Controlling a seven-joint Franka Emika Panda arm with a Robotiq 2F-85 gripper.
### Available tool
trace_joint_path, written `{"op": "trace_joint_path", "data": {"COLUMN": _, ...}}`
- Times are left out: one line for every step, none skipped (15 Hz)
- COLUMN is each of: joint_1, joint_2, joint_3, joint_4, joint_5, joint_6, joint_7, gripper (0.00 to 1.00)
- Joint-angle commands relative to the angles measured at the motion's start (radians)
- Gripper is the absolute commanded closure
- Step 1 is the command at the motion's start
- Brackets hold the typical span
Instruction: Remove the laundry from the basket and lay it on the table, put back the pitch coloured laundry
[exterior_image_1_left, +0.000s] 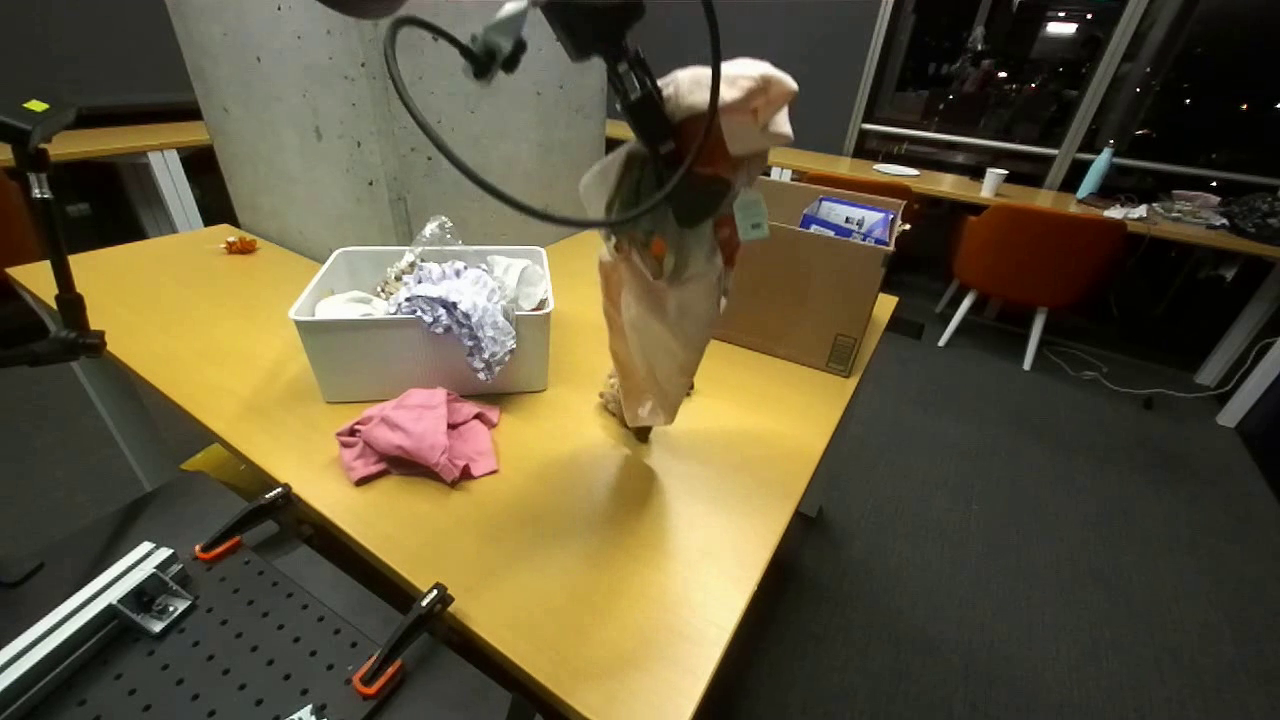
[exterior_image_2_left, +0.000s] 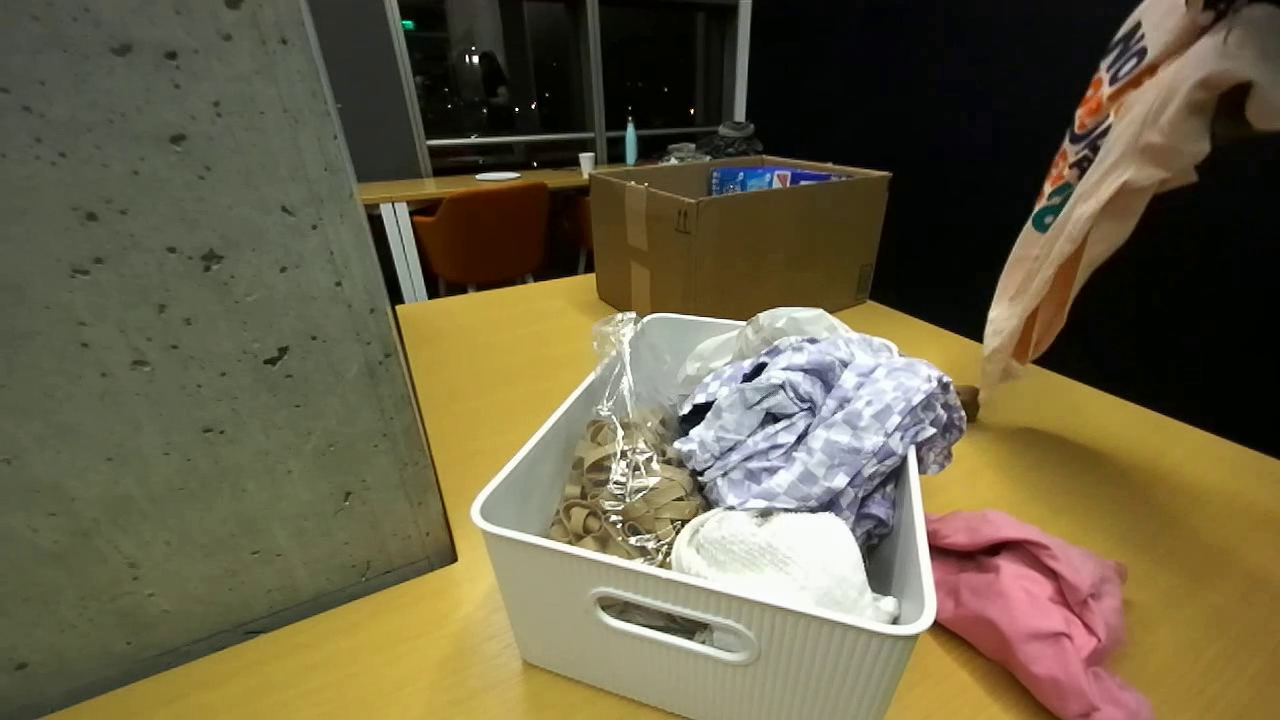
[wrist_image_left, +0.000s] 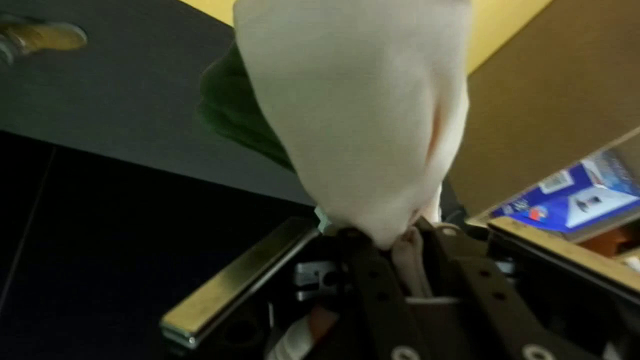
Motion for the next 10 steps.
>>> {"op": "trace_joint_path", "data": {"joint_1": -0.031, "joint_2": -0.066, "joint_3": 0.154, "joint_4": 0.075, "joint_5": -0.038, "joint_6": -0.021, "joint_7": -0.058, "gripper": 0.97}}
{"op": "trace_joint_path", "data": {"joint_1": -0.023, "joint_2": -0.042, "joint_3": 0.193, "joint_4": 0.121, "joint_5": -0.004, "joint_6": -0.022, "joint_7": -0.090, "gripper": 0.97}}
{"op": "trace_joint_path", "data": {"joint_1": -0.019, "joint_2": -0.008, "joint_3": 0.224, "joint_4": 0.166, "joint_5": 0.021, "joint_6": -0.016, "joint_7": -0.117, "gripper": 0.97}}
{"op": "trace_joint_path", "data": {"joint_1": -0.018, "joint_2": 0.033, "joint_3": 0.247, "joint_4": 0.204, "joint_5": 0.044, "joint_6": 0.004, "joint_7": -0.147, "gripper": 0.97}}
{"op": "trace_joint_path", "data": {"joint_1": -0.010, "joint_2": 0.083, "joint_3": 0.272, "joint_4": 0.243, "joint_5": 0.081, "joint_6": 0.022, "joint_7": -0.184, "gripper": 0.97}}
{"op": "trace_joint_path", "data": {"joint_1": -0.001, "joint_2": 0.125, "joint_3": 0.292, "joint_4": 0.268, "joint_5": 0.119, "joint_6": 0.047, "joint_7": -0.239, "gripper": 0.97}}
{"op": "trace_joint_path", "data": {"joint_1": 0.010, "joint_2": 0.171, "joint_3": 0.313, "joint_4": 0.295, "joint_5": 0.141, "joint_6": 0.061, "joint_7": -0.271, "gripper": 0.97}}
{"op": "trace_joint_path", "data": {"joint_1": 0.019, "joint_2": 0.210, "joint_3": 0.328, "joint_4": 0.321, "joint_5": 0.193, "joint_6": 0.070, "joint_7": -0.329, "gripper": 0.97}}
{"op": "trace_joint_path", "data": {"joint_1": 0.031, "joint_2": 0.247, "joint_3": 0.345, "joint_4": 0.332, "joint_5": 0.234, "joint_6": 0.086, "joint_7": -0.373, "gripper": 0.97}}
{"op": "trace_joint_path", "data": {"joint_1": 0.042, "joint_2": 0.278, "joint_3": 0.359, "joint_4": 0.346, "joint_5": 0.273, "joint_6": 0.087, "joint_7": -0.431, "gripper": 0.97}}
